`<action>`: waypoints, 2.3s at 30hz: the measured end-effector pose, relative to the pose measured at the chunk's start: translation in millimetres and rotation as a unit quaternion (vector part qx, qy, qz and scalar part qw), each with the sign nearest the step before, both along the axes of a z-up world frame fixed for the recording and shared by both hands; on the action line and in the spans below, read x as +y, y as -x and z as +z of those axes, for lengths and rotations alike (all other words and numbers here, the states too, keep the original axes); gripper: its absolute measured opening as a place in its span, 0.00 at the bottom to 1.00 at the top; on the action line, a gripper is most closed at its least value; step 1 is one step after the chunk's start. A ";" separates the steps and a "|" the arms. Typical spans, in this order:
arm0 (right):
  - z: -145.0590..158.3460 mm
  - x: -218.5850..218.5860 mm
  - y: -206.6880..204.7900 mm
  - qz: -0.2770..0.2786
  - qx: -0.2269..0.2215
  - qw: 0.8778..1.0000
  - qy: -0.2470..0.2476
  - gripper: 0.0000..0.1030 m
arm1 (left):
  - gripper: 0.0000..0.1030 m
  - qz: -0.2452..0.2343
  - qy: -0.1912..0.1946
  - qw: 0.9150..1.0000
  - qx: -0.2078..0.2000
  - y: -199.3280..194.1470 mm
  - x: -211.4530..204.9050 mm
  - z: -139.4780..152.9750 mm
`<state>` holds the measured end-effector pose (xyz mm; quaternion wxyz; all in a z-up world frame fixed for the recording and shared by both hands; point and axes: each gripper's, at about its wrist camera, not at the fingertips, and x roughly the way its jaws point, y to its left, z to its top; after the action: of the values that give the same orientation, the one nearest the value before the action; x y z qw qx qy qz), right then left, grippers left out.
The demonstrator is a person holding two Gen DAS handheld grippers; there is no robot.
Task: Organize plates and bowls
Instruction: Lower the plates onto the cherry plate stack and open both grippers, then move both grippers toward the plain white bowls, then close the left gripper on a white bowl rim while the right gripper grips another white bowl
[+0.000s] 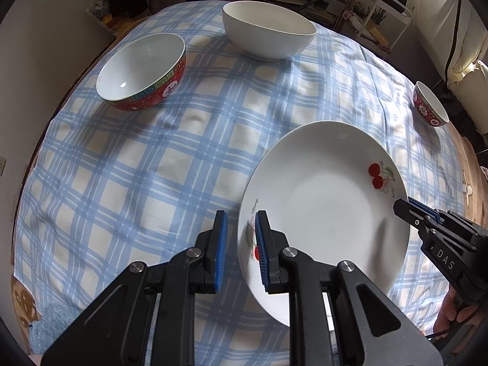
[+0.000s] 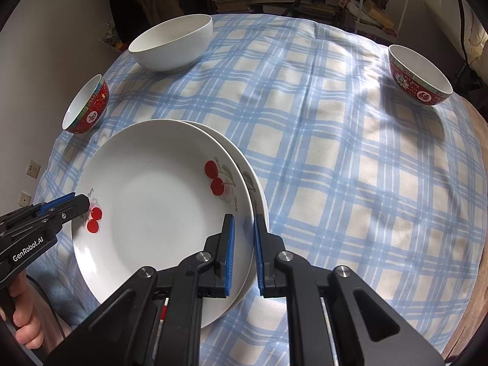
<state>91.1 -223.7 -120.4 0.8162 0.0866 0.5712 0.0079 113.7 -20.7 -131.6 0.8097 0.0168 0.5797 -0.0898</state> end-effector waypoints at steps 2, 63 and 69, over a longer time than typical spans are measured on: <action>2.8 -1.1 2.0 -0.004 -0.003 1.000 0.003 0.17 | 0.18 0.001 0.000 1.000 -0.001 0.3 0.1 1.2; -12.9 11.0 -257.7 0.009 0.012 0.997 -0.080 0.32 | 0.33 0.003 -0.032 0.999 0.011 -255.3 -16.7 -2.4; -14.6 24.0 -258.7 0.019 0.021 0.996 -0.085 0.14 | 0.13 0.008 -0.006 1.000 0.027 -252.3 -20.8 -10.4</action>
<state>349.8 -199.7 -135.0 0.7931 0.1451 0.5874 0.0707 366.0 -41.5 -142.0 0.7943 0.0145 0.6021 -0.0797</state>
